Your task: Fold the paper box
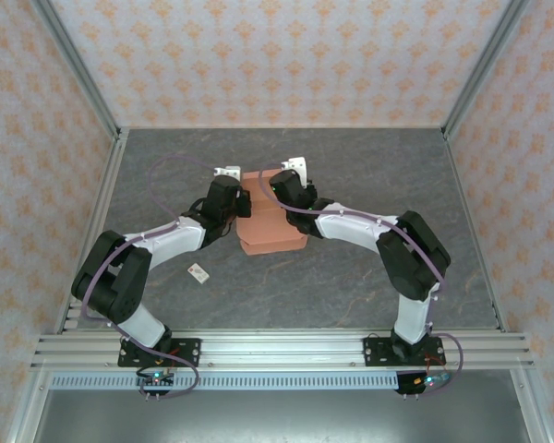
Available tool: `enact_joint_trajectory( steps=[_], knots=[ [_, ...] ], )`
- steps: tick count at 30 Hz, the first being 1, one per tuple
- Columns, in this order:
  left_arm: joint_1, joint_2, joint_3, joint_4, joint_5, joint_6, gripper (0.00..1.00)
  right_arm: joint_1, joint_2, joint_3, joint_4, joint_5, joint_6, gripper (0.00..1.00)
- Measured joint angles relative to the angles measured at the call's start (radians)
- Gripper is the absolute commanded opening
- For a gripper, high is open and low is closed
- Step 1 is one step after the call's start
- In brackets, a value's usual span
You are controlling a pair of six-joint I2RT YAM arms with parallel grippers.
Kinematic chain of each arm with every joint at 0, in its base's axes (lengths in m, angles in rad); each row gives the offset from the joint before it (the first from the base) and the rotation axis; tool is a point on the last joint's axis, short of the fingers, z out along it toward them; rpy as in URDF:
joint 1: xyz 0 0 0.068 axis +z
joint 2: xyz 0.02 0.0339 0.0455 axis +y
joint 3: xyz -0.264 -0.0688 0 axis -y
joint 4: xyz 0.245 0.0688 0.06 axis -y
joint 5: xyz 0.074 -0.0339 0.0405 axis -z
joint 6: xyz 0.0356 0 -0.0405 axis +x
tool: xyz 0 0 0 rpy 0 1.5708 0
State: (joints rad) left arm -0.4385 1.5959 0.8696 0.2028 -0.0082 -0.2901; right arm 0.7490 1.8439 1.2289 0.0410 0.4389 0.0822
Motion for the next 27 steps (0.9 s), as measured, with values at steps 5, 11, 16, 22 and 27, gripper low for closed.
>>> enact_joint_trajectory(
  steps=[5, 11, 16, 22, 27],
  knots=[
    [0.000, 0.000, 0.002, -0.019, -0.011, 0.000, 0.00, -0.010, 0.000, 0.000, -0.008, -0.042, -0.003, 0.34],
    [0.000, 0.002, 0.021, -0.042, -0.027, 0.000, 0.00, -0.014, -0.033, -0.012, -0.025, -0.116, -0.003, 0.46],
    [0.000, 0.006, 0.036, -0.057, -0.034, 0.001, 0.00, -0.015, -0.077, -0.021, -0.030, -0.193, 0.009, 0.58],
    [0.000, 0.023, 0.066, -0.113, -0.045, 0.004, 0.00, -0.015, -0.150, -0.052, -0.077, -0.276, 0.025, 0.66],
    [0.003, 0.031, 0.119, -0.216, -0.036, 0.011, 0.00, -0.015, -0.229, -0.066, -0.146, -0.385, 0.056, 0.66]
  ],
)
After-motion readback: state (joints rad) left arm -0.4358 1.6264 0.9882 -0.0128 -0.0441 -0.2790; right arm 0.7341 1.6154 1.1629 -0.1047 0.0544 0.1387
